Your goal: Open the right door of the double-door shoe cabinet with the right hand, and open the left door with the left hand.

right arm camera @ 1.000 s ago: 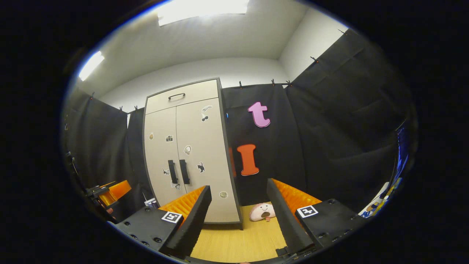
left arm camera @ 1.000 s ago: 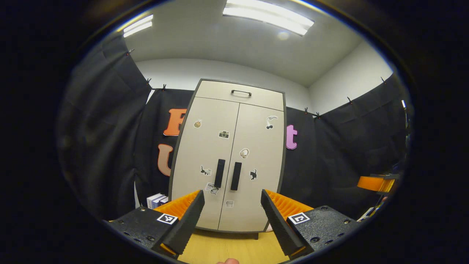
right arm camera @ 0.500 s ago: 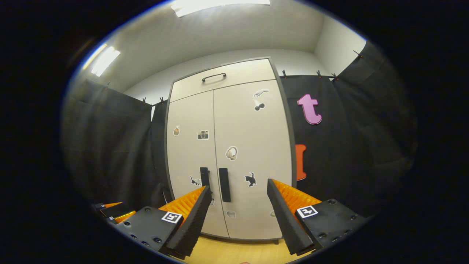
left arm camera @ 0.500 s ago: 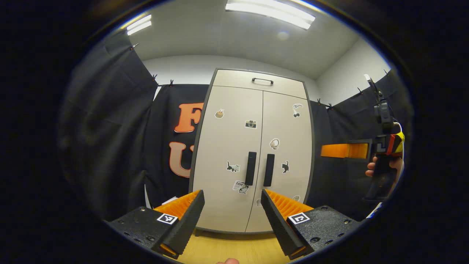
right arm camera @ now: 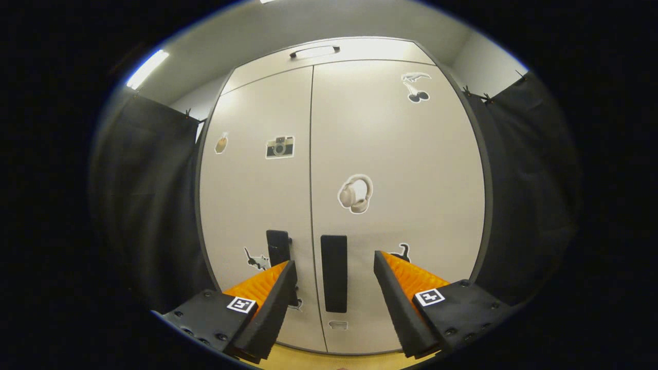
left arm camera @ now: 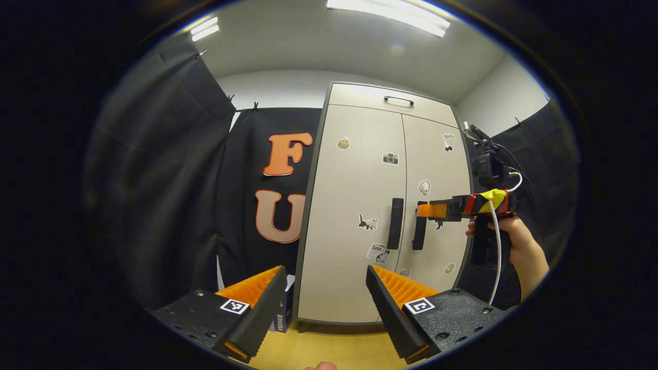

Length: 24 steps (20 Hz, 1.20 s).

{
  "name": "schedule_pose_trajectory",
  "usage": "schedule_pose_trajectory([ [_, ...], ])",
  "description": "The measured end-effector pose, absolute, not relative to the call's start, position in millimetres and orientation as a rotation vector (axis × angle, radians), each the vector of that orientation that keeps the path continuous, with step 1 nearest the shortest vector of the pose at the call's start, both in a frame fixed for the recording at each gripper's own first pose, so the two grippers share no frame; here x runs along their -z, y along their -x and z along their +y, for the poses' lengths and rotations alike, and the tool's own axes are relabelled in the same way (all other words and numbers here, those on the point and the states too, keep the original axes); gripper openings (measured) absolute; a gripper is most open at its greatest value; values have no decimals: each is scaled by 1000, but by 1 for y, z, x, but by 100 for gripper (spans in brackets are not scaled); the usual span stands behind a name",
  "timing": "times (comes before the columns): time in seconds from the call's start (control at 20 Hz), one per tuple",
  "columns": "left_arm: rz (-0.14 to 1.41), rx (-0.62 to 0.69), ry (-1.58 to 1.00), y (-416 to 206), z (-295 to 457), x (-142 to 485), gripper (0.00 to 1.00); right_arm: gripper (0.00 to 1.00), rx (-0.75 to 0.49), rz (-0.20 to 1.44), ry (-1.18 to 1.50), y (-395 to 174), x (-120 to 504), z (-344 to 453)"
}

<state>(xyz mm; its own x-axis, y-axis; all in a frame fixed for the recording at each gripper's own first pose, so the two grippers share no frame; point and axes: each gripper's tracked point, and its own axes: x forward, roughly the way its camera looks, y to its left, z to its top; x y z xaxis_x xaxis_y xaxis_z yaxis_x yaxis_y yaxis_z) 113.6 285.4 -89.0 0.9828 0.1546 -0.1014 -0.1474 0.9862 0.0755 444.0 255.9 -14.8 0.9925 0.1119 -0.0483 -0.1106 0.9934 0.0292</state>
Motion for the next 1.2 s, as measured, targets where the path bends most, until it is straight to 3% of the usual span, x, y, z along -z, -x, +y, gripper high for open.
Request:
schedule_pose_trajectory([
  [0.05,112,-150,-59,-116,289,93,94,88,-100,57,-39,-453,19,256],
  [0.1,116,-146,-52,-117,293,95,94,87,-97,64,-49,-458,22,255],
  [0.2,127,-139,-47,-118,301,101,95,88,-83,66,-55,-466,25,253],
  [0.25,131,-138,-50,-119,305,103,94,95,-73,59,-51,-471,26,252],
  [0.3,134,-139,-53,-120,308,105,94,96,-68,56,-44,-474,28,252],
  [0.55,141,-134,-62,-121,320,112,97,90,-5,67,44,-488,38,250],
  [0.6,141,-131,-68,-121,321,113,96,80,17,61,60,-488,40,247],
  [0.75,142,-115,-90,-121,320,113,97,67,-3,55,66,-487,45,259],
  [0.85,141,-90,-89,-120,313,113,94,40,-21,58,61,-489,47,259],
  [1.0,133,-70,-42,-118,300,110,94,23,-32,85,3,-488,49,259],
  [1.2,139,-85,-30,-114,289,110,94,23,-90,113,9,-475,48,260],
])
